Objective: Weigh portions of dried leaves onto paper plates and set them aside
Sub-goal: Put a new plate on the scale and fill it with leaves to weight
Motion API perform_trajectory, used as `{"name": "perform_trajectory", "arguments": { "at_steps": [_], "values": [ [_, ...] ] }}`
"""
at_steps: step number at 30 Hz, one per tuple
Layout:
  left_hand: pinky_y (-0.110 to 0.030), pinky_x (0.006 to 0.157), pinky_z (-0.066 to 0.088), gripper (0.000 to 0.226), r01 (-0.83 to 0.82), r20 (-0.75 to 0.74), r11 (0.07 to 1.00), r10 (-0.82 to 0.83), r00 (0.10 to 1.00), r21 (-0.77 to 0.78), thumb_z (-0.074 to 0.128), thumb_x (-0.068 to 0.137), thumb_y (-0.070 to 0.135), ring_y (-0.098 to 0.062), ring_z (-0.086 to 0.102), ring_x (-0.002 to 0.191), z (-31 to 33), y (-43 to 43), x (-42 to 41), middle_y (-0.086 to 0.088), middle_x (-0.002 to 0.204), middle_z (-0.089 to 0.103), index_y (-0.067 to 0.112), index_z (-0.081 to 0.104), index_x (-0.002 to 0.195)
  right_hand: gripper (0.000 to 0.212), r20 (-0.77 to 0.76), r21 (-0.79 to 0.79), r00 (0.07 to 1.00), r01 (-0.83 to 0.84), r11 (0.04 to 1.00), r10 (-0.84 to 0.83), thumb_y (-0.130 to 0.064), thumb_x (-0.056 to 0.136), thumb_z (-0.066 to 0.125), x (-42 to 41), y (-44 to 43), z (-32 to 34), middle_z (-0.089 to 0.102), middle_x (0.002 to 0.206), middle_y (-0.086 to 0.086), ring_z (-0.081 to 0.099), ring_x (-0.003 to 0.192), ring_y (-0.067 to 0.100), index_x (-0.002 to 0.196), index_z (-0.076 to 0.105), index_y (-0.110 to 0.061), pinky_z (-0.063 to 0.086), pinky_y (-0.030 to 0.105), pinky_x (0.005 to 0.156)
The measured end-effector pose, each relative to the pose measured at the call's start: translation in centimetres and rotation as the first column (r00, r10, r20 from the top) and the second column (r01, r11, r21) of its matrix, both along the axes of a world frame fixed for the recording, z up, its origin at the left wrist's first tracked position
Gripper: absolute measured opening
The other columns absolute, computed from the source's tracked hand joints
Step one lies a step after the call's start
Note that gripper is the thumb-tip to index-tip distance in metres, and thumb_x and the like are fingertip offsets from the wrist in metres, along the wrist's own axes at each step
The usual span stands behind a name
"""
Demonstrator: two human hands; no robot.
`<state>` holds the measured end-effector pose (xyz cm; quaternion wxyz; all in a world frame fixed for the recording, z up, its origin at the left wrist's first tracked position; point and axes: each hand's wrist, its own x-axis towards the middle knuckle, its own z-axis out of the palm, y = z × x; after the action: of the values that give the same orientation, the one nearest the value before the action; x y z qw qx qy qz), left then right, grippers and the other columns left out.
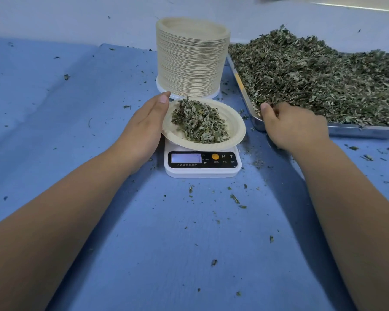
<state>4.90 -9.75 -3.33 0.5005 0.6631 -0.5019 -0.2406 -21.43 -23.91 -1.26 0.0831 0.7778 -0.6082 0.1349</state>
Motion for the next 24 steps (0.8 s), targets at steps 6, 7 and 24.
{"name": "perform_trajectory", "arguments": {
  "at_steps": [6, 7, 24],
  "values": [
    [-0.006, 0.096, 0.024, 0.05, 0.005, -0.022, 1.0, -0.005, 1.0, -0.001, 0.028, 0.108, 0.058, 0.016, 0.039, 0.128, 0.1, 0.1, -0.1, 0.029, 0.145, 0.045, 0.042, 0.042, 0.153, 0.067, -0.013, 0.045, 0.997, -0.072, 0.996, 0.073, -0.065, 0.101, 0.014, 0.8, 0.7, -0.1, 0.05, 0.068, 0.004, 0.051, 0.075, 0.032, 0.073, 0.051, -0.017, 0.044, 0.046, 0.083],
    [0.002, 0.089, 0.025, 0.05, -0.004, -0.021, 1.0, 0.004, 1.0, -0.006, 0.03, 0.108, 0.057, 0.027, 0.04, 0.118, 0.1, 0.1, -0.2, 0.032, 0.14, 0.046, 0.041, 0.041, 0.153, 0.064, 0.009, 0.026, 0.995, -0.099, 0.995, 0.099, -0.063, 0.102, 0.019, 1.1, 0.9, -0.1, 0.052, 0.069, 0.005, 0.053, 0.075, 0.033, 0.076, 0.054, -0.017, 0.043, 0.043, 0.077],
    [-0.036, 0.113, 0.037, 0.034, -0.164, -0.264, 0.986, 0.161, 0.951, 0.011, 0.038, 0.102, 0.055, -0.007, 0.055, 0.122, 1.5, -0.9, -0.8, 0.017, 0.128, 0.061, 0.038, 0.065, 0.113, 0.038, 0.23, -0.153, 0.889, -0.37, 0.917, 0.397, -0.046, 0.106, 0.032, 5.7, 6.3, 2.1, 0.049, 0.059, -0.007, 0.045, 0.059, 0.019, 0.077, 0.044, -0.024, 0.034, 0.04, 0.091]
  ]
}}
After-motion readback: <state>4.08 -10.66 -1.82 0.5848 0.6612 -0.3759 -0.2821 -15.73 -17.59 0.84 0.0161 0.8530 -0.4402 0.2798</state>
